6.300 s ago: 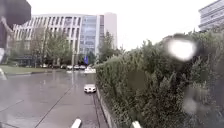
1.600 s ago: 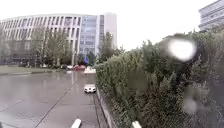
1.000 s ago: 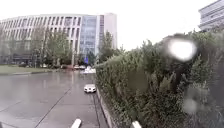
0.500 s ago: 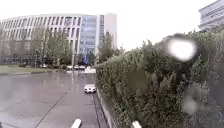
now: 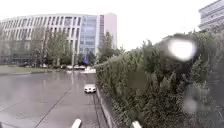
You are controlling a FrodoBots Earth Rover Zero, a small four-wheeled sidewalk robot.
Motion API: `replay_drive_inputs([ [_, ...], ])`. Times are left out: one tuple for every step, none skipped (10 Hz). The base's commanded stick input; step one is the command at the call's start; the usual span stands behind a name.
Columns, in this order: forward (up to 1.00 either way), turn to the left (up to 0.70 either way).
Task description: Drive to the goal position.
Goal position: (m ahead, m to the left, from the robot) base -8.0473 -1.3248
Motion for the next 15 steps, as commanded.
replay_drive_inputs([
  [0.04,0.00],
  [0.04,0.00],
  [0.04,0.00],
  [0.04,0.00],
  [0.04,0.00],
  [0.04,0.00],
  [0.04,0.00],
  [0.04,0.00],
  [0.04,0.00],
  [0.04,0.00],
  [0.04,0.00],
  [0.04,0.00],
  [0.04,0.00],
  [0.04,0.00],
  [0.04,0.00],
])
